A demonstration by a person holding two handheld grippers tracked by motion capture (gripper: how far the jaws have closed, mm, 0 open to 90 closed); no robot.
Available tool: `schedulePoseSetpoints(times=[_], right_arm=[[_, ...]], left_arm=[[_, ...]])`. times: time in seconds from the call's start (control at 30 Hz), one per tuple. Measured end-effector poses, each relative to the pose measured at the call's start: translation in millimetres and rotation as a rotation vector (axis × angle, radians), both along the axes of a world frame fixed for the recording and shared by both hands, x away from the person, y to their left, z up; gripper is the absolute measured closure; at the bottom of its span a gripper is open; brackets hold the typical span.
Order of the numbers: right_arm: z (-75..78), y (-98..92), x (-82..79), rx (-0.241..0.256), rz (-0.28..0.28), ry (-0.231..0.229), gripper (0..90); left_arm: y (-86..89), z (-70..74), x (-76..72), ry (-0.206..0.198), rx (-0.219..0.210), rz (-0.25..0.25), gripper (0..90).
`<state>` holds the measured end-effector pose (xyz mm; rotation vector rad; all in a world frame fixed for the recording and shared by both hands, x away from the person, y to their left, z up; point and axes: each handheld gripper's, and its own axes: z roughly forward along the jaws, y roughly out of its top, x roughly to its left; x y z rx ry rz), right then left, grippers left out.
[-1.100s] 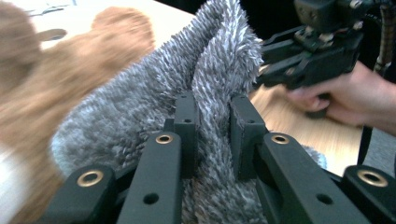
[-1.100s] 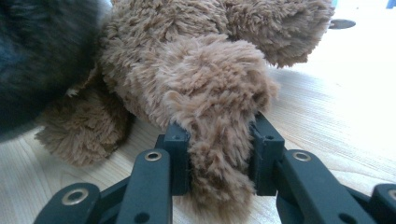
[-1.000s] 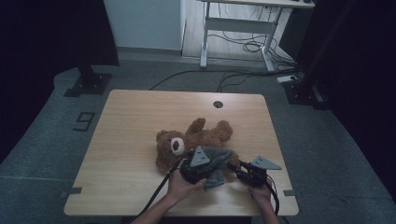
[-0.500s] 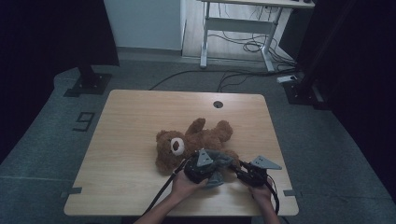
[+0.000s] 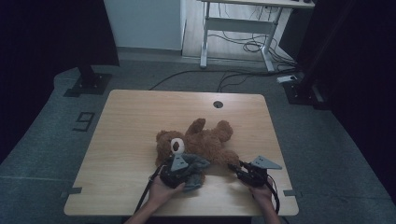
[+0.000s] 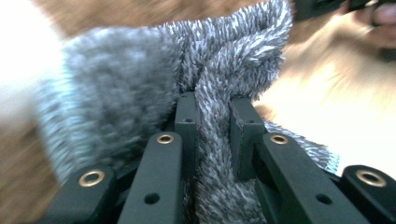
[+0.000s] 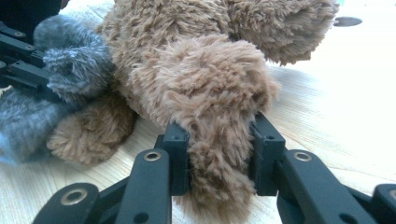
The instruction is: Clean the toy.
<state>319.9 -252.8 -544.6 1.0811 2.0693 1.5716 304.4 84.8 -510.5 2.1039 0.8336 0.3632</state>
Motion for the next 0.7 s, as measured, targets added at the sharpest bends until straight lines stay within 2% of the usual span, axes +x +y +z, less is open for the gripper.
schedulePoseSetpoints(times=[0.13,0.27,0.37,0.47,0.57,0.7], right_arm=[[-0.1,0.3,0.1,0.0,0.002,-0.001,65.2],[-0.5,0.9,0.3,0.002,0.004,-0.001,65.2],[-0.1,0.9,-0.6,-0.004,0.006,-0.004,65.2],[-0.3,0.4,0.3,-0.004,0.01,-0.003,65.2],[-0.4,0.5,0.4,-0.003,0.009,-0.003,65.2],[-0.5,0.4,0.4,-0.003,0.009,-0.003,65.2]], left_arm=[[27.7,-4.9,-3.4,0.017,-0.019,0.037,76.1],[52.7,-9.8,-12.9,0.003,-0.02,0.074,76.0],[76.3,-13.2,-19.8,0.003,-0.031,0.121,76.0],[96.9,-14.4,-18.9,0.018,-0.046,0.17,76.0],[108.8,-12.4,-14.8,0.019,-0.066,0.203,76.0],[110.3,-8.4,-12.3,-0.003,-0.067,0.215,76.0]])
